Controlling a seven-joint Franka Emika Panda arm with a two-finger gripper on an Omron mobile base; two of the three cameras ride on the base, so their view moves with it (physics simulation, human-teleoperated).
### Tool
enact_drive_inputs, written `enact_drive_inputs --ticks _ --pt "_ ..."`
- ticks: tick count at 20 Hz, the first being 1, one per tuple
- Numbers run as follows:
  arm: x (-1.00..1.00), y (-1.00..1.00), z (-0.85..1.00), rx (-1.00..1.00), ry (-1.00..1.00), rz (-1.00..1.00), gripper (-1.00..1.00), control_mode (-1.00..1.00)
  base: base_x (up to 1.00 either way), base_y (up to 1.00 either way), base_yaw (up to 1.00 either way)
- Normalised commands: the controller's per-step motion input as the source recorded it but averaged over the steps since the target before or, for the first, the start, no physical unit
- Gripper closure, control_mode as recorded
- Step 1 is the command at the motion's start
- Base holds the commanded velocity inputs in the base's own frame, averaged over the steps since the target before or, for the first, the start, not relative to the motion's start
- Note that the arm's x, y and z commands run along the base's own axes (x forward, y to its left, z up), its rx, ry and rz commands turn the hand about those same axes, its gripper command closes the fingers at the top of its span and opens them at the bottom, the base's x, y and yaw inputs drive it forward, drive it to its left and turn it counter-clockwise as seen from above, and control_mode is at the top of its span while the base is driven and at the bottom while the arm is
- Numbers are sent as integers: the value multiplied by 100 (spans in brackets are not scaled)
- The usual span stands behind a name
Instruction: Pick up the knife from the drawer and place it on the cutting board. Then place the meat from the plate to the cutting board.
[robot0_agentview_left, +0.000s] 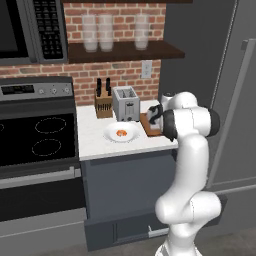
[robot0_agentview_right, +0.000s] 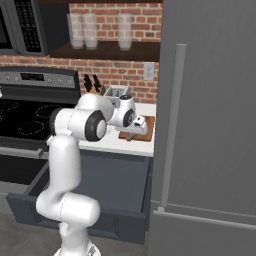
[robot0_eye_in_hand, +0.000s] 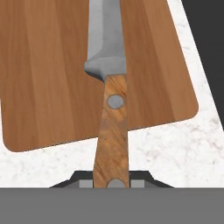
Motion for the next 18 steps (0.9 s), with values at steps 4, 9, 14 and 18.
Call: enact_drive_inputs --ticks 4,9,14,18 --pt "35 0 -2 0 0 0 100 -100 0 0 0" --pt "25 0 -16 0 -2 0 100 -100 0 0 0" --pt "4 0 -53 0 -2 0 -100 -100 0 0 0" --pt "-6 0 -36 0 -19 0 -100 -100 0 0 0"
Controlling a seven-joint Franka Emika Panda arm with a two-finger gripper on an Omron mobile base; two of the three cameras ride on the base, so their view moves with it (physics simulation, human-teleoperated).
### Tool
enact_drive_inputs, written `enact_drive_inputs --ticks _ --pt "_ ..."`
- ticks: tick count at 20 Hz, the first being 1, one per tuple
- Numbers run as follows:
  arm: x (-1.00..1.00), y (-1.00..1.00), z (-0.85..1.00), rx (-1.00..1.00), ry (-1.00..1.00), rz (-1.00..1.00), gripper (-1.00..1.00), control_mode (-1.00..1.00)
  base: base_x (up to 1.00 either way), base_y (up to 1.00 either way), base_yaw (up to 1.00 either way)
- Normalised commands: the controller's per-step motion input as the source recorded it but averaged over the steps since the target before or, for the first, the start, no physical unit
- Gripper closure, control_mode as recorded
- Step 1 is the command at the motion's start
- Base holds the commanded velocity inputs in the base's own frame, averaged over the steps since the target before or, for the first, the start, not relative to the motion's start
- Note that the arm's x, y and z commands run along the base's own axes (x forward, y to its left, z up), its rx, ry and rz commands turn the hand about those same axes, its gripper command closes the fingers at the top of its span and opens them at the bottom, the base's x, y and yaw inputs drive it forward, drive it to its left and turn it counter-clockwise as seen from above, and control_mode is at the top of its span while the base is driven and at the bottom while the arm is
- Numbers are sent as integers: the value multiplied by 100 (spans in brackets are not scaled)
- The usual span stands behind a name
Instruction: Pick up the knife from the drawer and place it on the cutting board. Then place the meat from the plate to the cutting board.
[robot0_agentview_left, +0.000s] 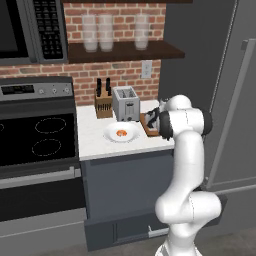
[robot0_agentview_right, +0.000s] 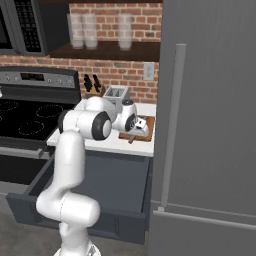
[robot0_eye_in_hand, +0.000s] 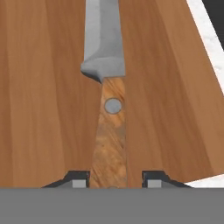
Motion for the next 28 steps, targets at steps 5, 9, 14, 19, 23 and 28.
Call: enact_drive_inputs --ticks 5,9,14,19,23,28 --pt "-7 0 1 0 -28 0 -100 -100 0 0 0" --pt "-35 1 41 0 -25 0 -100 -100 0 0 0" --pt "-61 44 82 0 -15 0 -100 -100 0 0 0" --pt "-25 91 94 -5 0 0 -100 -100 0 0 0" --pt "0 100 76 -5 2 0 -100 -100 0 0 0" --pt "0 100 54 -4 12 5 -100 -100 0 0 0"
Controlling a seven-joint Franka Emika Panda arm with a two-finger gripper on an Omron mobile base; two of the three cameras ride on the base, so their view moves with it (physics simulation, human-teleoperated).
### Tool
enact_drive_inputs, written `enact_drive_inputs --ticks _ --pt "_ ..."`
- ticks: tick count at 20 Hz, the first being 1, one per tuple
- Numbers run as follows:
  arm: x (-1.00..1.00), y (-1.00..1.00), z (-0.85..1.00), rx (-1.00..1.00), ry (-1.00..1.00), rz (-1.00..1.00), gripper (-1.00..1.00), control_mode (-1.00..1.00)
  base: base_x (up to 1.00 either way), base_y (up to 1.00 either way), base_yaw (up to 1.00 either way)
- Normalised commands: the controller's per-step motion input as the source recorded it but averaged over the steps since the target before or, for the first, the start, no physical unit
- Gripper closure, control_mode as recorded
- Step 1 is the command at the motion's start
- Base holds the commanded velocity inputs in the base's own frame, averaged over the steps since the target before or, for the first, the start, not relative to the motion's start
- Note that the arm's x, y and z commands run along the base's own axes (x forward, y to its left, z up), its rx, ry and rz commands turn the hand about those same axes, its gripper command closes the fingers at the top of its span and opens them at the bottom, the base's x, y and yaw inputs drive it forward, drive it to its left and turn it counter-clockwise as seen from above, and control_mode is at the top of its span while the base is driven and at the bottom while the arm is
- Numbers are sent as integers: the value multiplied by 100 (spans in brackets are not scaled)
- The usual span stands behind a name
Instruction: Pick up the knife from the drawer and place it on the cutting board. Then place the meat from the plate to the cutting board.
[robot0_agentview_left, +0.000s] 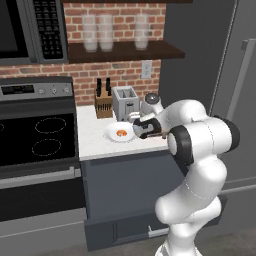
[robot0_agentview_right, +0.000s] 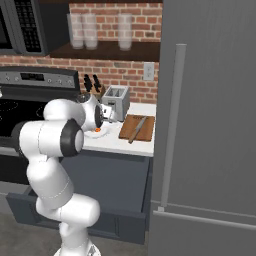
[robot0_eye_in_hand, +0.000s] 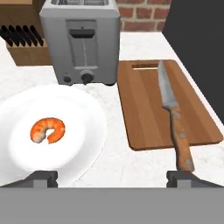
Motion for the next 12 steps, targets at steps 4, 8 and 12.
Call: enact_drive_inputs --ticks 4,8,12 --pt "0 100 14 0 19 8 -100 -100 0 0 0" --pt "-1 73 -5 0 14 12 -100 -100 0 0 0" --pt "0 15 -8 3 9 8 -100 -100 0 0 0"
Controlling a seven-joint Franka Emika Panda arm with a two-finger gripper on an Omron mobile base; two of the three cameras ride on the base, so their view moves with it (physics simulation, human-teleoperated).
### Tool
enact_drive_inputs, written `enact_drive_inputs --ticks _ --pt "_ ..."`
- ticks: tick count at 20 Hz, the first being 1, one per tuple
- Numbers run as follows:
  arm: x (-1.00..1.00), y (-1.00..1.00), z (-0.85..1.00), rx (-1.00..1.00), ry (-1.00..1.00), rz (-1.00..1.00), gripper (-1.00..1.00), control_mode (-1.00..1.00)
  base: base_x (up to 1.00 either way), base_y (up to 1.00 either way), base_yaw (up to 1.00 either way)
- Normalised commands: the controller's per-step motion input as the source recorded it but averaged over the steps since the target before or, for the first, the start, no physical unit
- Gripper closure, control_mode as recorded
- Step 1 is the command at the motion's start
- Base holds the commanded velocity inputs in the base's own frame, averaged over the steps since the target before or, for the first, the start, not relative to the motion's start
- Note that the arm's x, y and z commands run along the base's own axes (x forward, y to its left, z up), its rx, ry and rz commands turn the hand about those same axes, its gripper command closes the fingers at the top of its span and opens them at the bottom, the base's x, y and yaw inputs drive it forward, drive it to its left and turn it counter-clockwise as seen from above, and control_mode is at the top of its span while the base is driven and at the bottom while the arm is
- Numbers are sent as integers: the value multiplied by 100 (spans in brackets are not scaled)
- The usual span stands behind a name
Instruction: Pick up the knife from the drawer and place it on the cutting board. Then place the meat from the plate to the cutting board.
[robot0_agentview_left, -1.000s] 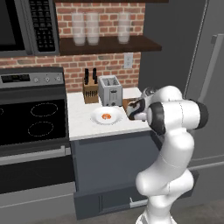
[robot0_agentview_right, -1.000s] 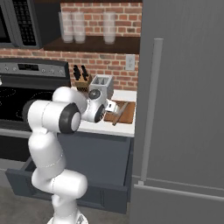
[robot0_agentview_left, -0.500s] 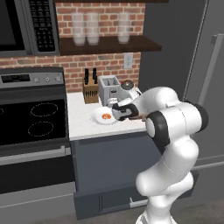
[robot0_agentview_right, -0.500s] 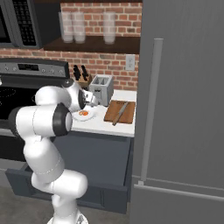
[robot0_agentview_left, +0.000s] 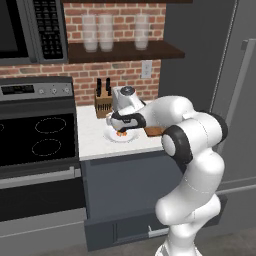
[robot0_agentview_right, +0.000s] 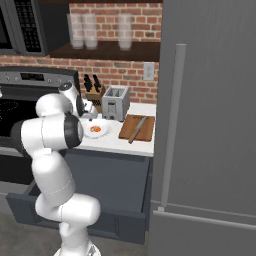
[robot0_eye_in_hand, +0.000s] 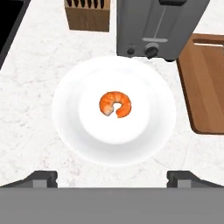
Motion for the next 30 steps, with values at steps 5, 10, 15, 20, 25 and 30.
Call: enact_drive_inputs --ticks 5,10,15,20,25,30 --pt "0 0 -11 2 2 1 -100 -100 0 0 0" --pt "0 -2 -8 -1 0 0 -100 -100 0 0 0" --pt "0 -1 -21 -5 0 0 -100 -100 0 0 0" --pt "0 -2 -20 -5 0 0 -100 -100 0 0 0" --pt "3 0 -20 -4 0 0 -100 -100 0 0 0" --pt "10 0 -18 -1 1 0 -100 -100 0 0 0"
